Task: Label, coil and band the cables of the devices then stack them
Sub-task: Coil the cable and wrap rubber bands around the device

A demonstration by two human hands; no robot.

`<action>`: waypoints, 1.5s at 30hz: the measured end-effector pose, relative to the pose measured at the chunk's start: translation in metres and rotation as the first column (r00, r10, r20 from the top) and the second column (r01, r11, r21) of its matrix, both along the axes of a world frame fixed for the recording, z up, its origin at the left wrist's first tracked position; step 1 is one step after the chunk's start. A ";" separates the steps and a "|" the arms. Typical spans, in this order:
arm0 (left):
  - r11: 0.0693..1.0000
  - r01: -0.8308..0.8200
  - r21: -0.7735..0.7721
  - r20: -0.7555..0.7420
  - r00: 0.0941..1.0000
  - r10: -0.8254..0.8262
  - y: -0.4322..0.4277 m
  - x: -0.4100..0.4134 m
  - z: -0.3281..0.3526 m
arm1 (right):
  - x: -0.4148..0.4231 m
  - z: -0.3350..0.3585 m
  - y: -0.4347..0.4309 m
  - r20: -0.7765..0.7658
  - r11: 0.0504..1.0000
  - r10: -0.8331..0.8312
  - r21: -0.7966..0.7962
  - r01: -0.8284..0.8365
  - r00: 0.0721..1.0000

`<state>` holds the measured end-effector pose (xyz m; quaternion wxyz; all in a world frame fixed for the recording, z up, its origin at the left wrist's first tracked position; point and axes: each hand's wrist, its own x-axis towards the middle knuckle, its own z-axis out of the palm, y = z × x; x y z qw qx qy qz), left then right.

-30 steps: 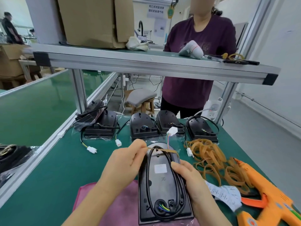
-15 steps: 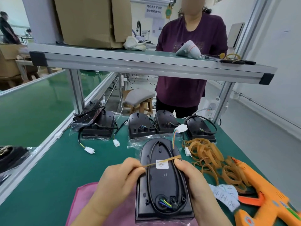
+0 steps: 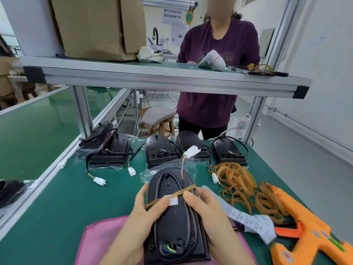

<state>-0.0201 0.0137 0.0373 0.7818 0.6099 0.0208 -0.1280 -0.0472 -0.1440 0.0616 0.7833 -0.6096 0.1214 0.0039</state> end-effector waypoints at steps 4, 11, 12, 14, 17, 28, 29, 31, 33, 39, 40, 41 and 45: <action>0.991 -0.045 -0.128 -0.081 0.996 0.035 -0.002 0.001 -0.009 | -0.007 0.002 0.000 -0.001 0.982 0.056 -0.180 -0.056 0.998; 0.995 -0.008 -0.095 -0.096 0.995 -0.001 0.007 -0.007 -0.012 | -0.009 0.009 -0.014 0.218 0.816 0.170 -0.578 -0.014 0.961; 0.996 0.002 -0.084 -0.090 0.996 -0.010 0.009 -0.007 -0.012 | -0.007 0.011 -0.017 0.237 0.752 0.207 -0.659 0.000 0.949; 0.998 0.003 -0.062 -0.074 0.997 -0.008 0.011 -0.007 -0.012 | 0.000 0.016 -0.024 0.257 0.597 0.293 -0.801 0.034 0.921; 0.999 0.028 -0.021 -0.051 0.998 -0.029 0.015 -0.007 -0.012 | 0.009 0.020 -0.036 0.230 0.412 0.418 -0.910 0.042 0.879; 0.995 0.053 -0.082 -0.058 0.997 -0.058 0.014 -0.009 -0.012 | -0.003 0.006 -0.032 0.339 0.622 0.346 -0.781 0.057 0.875; 0.995 0.045 -0.087 -0.058 0.997 -0.051 0.014 -0.008 -0.012 | -0.004 0.004 -0.032 0.319 0.651 0.339 -0.758 0.024 0.885; 0.996 0.028 -0.083 -0.051 0.998 -0.032 0.014 -0.008 -0.014 | -0.004 0.001 -0.033 0.291 0.659 0.334 -0.752 -0.001 0.897; 0.997 -0.003 -0.073 -0.042 0.999 0.000 0.014 -0.007 -0.014 | -0.005 0.000 -0.034 0.278 0.659 0.346 -0.752 -0.021 0.896; 0.998 -0.031 -0.048 -0.033 0.999 0.029 0.016 -0.005 -0.015 | -0.010 0.002 -0.036 0.237 0.633 0.414 -0.768 -0.091 0.879; 0.998 -0.037 -0.044 -0.037 0.999 0.035 0.016 -0.006 -0.015 | -0.010 0.003 -0.037 0.244 0.610 0.433 -0.788 -0.083 0.868; 0.998 -0.041 -0.041 -0.039 0.998 0.039 0.016 -0.006 -0.015 | -0.011 0.003 -0.038 0.252 0.581 0.452 -0.811 -0.068 0.855; 0.998 -0.044 -0.039 -0.043 0.998 0.043 0.014 -0.007 -0.016 | -0.013 0.004 -0.037 0.280 0.500 0.476 -0.866 0.005 0.834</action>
